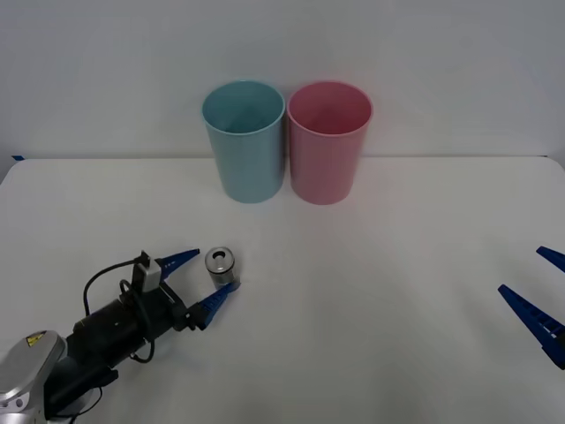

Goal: Grasp the object on the table and drop it into the matching bin: aluminum can to the light blue bin, PET bottle to the pink bin.

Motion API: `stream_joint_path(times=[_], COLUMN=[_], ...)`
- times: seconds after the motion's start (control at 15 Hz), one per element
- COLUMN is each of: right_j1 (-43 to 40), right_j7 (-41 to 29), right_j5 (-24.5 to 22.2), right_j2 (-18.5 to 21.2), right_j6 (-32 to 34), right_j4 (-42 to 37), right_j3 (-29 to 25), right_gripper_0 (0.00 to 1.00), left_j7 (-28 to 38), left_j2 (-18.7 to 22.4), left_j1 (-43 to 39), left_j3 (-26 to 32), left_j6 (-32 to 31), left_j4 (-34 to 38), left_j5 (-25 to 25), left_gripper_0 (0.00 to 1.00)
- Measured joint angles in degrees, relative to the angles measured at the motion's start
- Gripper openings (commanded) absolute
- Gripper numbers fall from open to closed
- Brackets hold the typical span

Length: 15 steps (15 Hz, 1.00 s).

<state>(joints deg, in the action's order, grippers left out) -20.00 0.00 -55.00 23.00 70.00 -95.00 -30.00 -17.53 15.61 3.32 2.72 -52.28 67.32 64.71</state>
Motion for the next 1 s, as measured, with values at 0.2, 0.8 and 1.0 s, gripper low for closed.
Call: stream_joint_path(times=[0.2,0.8,1.0], right_j1=[0.0,0.0,0.0], right_j7=[0.0,0.0,0.0], right_j5=[0.0,0.0,0.0], right_j2=[0.0,0.0,0.0], right_j6=[0.0,0.0,0.0], right_j4=[0.0,0.0,0.0], right_j3=[0.0,0.0,0.0], right_gripper_0=[1.0,1.0,1.0], left_j7=[-0.46,-0.68,-1.0], left_j2=[-2.01,-5.16,-5.16], left_j1=[1.03,2.04,2.04], left_j3=[-0.75,-0.19,-0.09], left_j6=[2.19,4.83,4.79], left_j4=[-0.03,-0.09,-0.09], left_j5=[1.32,4.55,4.55], left_gripper_0=[1.0,0.18,0.0])
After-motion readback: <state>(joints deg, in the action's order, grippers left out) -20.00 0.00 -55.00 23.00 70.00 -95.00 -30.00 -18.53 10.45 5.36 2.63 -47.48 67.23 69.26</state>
